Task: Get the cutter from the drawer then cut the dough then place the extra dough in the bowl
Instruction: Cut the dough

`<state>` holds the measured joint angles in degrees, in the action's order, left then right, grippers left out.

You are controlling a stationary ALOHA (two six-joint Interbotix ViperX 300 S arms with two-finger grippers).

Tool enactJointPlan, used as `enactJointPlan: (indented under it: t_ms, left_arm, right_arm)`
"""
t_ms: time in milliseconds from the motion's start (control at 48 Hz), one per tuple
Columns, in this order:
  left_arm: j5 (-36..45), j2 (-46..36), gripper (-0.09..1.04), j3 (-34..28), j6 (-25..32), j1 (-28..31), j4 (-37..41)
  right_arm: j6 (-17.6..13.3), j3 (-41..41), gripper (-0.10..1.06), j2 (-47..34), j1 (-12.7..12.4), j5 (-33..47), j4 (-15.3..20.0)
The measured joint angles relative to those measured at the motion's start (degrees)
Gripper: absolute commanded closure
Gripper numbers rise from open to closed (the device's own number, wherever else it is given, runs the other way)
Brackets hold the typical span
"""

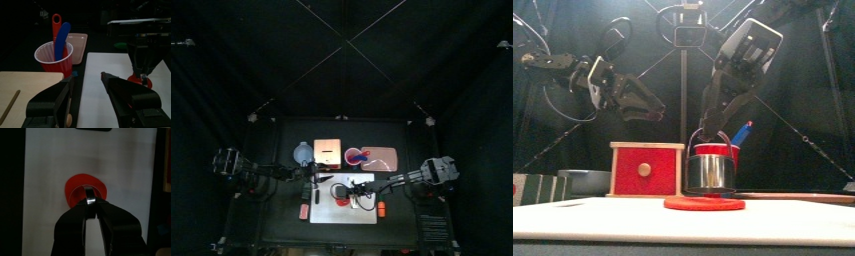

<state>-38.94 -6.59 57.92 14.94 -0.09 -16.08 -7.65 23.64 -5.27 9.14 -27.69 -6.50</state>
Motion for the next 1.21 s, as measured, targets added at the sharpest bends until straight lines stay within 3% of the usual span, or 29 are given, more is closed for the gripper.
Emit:
enactJointPlan:
  t_ms: [438, 1021, 1125, 1208]
  left_arm:
    - [0.00, 0.44, 0.09, 0.26, 0.00, -0.35, 0.00]
    - [0.00, 0.44, 0.09, 0.26, 0.00, -0.44, 0.00]
    - [0.00, 0.44, 0.08, 0.18, 0.00, -0.44, 0.00]
    - [-0.09, 0.44, 0.07, 0.18, 0.00, -0.44, -0.35]
  right_arm:
    - [0.00, -0.79, 0.43, -0.70, 0.00, -1.05, -3.34]
    - [-0.18, -1.05, 0.42, -2.11, -0.09, -0.44, -0.88]
    - [-0.09, -1.05, 0.38, -2.11, -0.09, -0.18, -0.09]
    - [-0.26, -1.05, 0.26, -2.20, 0.09, -0.18, 0.00]
